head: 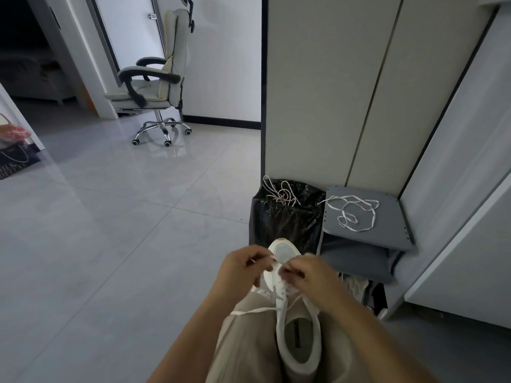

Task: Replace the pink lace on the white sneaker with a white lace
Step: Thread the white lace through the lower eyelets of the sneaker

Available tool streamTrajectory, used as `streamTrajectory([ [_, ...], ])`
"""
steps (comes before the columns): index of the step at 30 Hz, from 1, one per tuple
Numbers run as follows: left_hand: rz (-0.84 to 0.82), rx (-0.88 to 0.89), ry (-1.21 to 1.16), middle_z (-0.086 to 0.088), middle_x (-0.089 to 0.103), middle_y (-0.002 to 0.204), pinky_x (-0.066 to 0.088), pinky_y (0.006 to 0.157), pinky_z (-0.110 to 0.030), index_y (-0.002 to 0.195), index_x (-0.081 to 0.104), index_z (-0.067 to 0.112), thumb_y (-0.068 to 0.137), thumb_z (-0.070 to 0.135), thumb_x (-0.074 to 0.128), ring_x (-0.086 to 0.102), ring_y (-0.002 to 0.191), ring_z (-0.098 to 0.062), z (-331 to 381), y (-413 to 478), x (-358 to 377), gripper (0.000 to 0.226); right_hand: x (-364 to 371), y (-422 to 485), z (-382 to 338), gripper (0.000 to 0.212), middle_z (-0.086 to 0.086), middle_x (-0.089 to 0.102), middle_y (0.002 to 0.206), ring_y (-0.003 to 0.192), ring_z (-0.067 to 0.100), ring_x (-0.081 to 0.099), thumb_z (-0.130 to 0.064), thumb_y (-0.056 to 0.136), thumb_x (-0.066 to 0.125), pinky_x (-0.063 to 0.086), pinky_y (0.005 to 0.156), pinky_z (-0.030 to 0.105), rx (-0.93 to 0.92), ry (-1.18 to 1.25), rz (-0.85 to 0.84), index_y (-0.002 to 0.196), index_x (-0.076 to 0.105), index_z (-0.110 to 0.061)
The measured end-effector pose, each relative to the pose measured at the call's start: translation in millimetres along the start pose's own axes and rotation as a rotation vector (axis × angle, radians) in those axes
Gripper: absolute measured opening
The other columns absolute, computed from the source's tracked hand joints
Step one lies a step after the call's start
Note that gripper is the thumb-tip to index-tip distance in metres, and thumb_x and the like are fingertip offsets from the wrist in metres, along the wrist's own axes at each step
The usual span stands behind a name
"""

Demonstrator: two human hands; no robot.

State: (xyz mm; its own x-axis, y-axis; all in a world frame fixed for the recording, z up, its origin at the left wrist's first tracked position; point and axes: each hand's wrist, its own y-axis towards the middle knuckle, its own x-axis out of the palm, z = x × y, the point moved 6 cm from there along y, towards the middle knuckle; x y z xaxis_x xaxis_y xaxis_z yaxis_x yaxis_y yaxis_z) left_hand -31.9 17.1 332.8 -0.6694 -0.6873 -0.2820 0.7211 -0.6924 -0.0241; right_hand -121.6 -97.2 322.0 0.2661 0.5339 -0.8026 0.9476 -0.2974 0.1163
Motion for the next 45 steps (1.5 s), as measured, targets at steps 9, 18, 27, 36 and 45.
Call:
streamTrajectory([
  [9, 0.157, -0.205, 0.431, 0.001, 0.064, 0.09, 0.044, 0.063, -0.022, 0.088, 0.065, 0.021, 0.09, 0.015, 0.058, 0.059, 0.067, -0.009, -57.5, -9.8, -34.1, 0.009, -29.0, -18.8, 27.1, 0.016, -0.011, 0.059, 0.05, 0.048, 0.0, 0.048, -0.034, 0.085, 0.063, 0.036, 0.051, 0.01, 0.182, 0.269, -0.013, 0.073, 0.069, -0.026],
  [18, -0.122, 0.185, 0.276, 0.011, 0.063, 0.085, 0.045, 0.06, -0.011, 0.106, 0.065, 0.016, 0.086, 0.009, 0.063, 0.056, 0.06, 0.006, 10.0, -19.9, 41.9, 0.021, -9.0, -14.8, 6.2, 0.033, -0.009, 0.053, 0.051, 0.047, -0.004, 0.047, -0.029, 0.092, 0.055, 0.035, 0.052, 0.011, 0.205, 0.254, -0.117, 0.058, 0.056, -0.029],
  [27, -0.065, -0.028, 0.08, 0.013, 0.059, 0.059, 0.042, 0.052, -0.012, 0.067, 0.063, 0.027, 0.08, 0.009, 0.07, 0.052, 0.048, -0.001, -16.5, -19.1, 40.2, 0.024, -7.0, -40.7, 26.4, 0.022, -0.008, 0.062, 0.067, 0.058, 0.002, 0.049, -0.025, 0.094, 0.05, 0.04, 0.059, 0.013, 0.336, 0.562, -0.1, 0.085, 0.065, -0.013],
  [36, -0.026, -0.044, 0.192, 0.02, 0.058, 0.063, 0.044, 0.072, -0.017, 0.064, 0.062, 0.045, 0.082, 0.012, 0.067, 0.054, 0.064, 0.001, -40.3, -35.0, 62.1, 0.038, 6.0, -64.3, 43.9, 0.003, -0.013, 0.066, 0.078, 0.072, -0.002, 0.061, -0.026, 0.084, 0.067, 0.047, 0.067, 0.013, 0.424, 0.233, 0.019, 0.085, 0.068, -0.023],
  [45, 0.088, -0.041, 0.186, 0.015, 0.058, 0.079, 0.05, 0.08, -0.031, 0.066, 0.051, 0.043, 0.081, 0.013, 0.066, 0.059, 0.084, -0.012, -42.7, -39.1, 75.3, 0.037, 10.4, -66.7, 64.8, 0.008, 0.01, 0.072, 0.077, 0.069, 0.02, 0.069, 0.0, 0.081, 0.066, 0.056, 0.069, 0.026, 0.554, 0.684, -0.002, 0.078, 0.071, -0.005],
])
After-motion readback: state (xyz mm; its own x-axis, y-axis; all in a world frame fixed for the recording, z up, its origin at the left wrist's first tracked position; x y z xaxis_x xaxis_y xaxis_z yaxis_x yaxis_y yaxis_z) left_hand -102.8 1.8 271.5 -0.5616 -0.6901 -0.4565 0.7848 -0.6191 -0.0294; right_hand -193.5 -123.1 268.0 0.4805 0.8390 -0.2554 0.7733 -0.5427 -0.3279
